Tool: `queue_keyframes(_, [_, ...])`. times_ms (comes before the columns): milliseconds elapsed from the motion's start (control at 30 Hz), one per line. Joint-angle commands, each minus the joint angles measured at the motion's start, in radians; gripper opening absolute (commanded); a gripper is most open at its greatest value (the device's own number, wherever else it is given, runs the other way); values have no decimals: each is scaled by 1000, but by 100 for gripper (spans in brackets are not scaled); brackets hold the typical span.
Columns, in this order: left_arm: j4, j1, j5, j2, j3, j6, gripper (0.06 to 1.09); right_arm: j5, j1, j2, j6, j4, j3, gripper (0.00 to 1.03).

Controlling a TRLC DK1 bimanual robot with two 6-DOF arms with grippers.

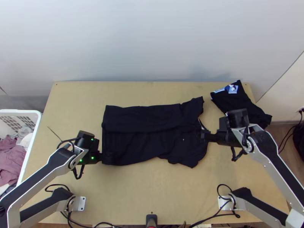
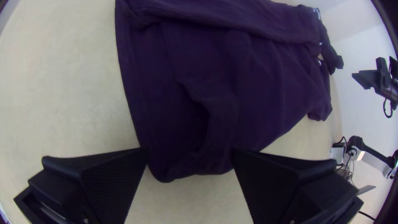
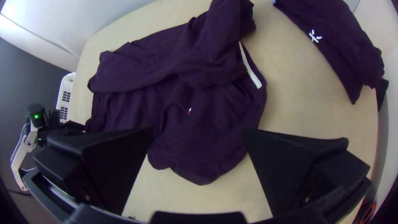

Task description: Fold the t-shirt

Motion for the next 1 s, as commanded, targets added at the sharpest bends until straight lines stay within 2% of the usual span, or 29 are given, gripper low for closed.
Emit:
queue_keyframes(0, [58, -33, -20, 41, -60, 5, 92, -2, 35, -44, -5, -40, -42, 99])
queue_keyframes(67, [77, -42, -23, 49, -70, 2, 75, -2, 64, -44, -3, -55, -59, 99])
queue_keyframes(233, [127, -63, -40, 43, -85, 5, 9, -2, 152, -21, -6, -120, -104, 99])
queue_keyframes(333, [127, -39, -77, 14, -82, 5, 10, -2, 205, -4, -17, -115, -150, 99])
queue_keyframes(567, [111, 70, -77, -46, -63, 24, 10, 4, 278, 94, -35, -51, -205, 99])
queue_keyframes(700, [104, 89, -77, -54, -62, 24, 10, 39, 331, 163, -35, 0, -216, 99])
queue_keyframes(867, [101, 95, -77, -54, -57, 18, 10, 45, 339, 248, -61, 50, -225, 99])
queue_keyframes(967, [98, 99, -77, -55, -53, 16, 10, 45, 339, 258, -58, 73, -231, 92])
